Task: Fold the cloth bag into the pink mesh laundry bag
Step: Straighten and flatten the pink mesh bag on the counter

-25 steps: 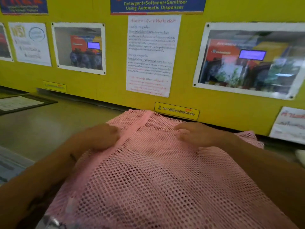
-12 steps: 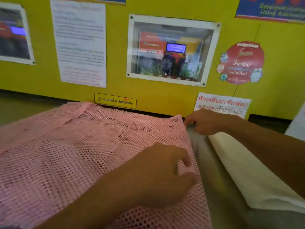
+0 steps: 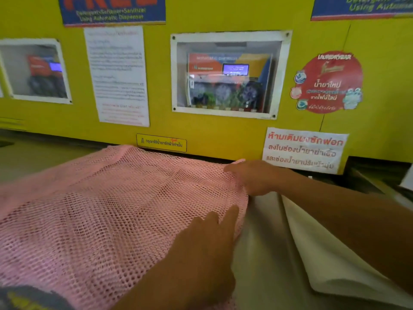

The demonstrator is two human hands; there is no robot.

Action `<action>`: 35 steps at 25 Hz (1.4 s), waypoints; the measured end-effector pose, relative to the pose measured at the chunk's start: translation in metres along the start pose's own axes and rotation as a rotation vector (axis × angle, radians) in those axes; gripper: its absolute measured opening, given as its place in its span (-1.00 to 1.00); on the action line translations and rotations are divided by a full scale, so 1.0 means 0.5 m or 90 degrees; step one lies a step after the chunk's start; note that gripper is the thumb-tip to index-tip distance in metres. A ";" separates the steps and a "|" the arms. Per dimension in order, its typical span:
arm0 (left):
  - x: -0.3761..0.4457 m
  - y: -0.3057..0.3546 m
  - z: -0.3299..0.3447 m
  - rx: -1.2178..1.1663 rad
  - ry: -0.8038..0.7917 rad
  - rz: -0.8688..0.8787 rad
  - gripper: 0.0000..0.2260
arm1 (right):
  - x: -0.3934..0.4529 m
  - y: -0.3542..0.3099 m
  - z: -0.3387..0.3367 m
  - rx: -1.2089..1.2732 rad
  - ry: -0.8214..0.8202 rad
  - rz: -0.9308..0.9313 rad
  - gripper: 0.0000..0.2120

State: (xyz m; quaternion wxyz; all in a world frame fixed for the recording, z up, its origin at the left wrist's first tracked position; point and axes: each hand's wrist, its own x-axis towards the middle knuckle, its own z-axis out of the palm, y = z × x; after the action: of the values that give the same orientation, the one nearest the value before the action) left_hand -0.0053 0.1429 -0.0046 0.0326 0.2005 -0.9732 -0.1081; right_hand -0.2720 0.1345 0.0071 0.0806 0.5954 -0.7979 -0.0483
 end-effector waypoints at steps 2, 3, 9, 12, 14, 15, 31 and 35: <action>0.000 -0.008 0.000 -0.027 0.019 0.016 -0.02 | 0.010 -0.002 0.026 -0.003 0.023 0.004 -0.26; -0.001 -0.014 0.000 -0.051 0.032 0.029 0.02 | 0.012 -0.007 0.032 -0.018 0.033 0.000 -0.27; -0.032 -0.106 -0.031 -0.369 0.167 0.111 -0.28 | 0.033 -0.046 -0.055 -0.108 0.141 -0.032 -0.35; -0.056 -0.189 -0.066 -0.527 0.227 0.126 -0.37 | 0.092 -0.099 -0.141 -0.157 0.232 -0.049 -0.30; -0.073 -0.260 -0.099 -0.595 0.238 0.123 -0.41 | 0.158 -0.154 -0.193 -0.189 0.258 -0.061 -0.30; -0.082 -0.299 -0.113 -0.617 0.243 0.106 -0.43 | 0.192 -0.187 -0.216 -0.192 0.262 -0.062 -0.32; -0.116 -0.854 -0.273 -0.156 0.307 -0.316 -0.50 | 0.661 -0.622 -0.165 -0.366 0.239 -0.003 -0.38; -0.076 -0.800 -0.232 -0.041 0.352 -0.124 -0.54 | 0.673 -0.604 -0.155 -0.400 0.370 0.018 -0.51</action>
State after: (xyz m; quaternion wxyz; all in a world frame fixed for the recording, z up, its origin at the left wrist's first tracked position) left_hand 0.1952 -0.2232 0.0182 0.2925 0.3138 -0.8995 -0.0825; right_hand -0.0665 -0.2726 0.0550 0.4801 0.5199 -0.6966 -0.1179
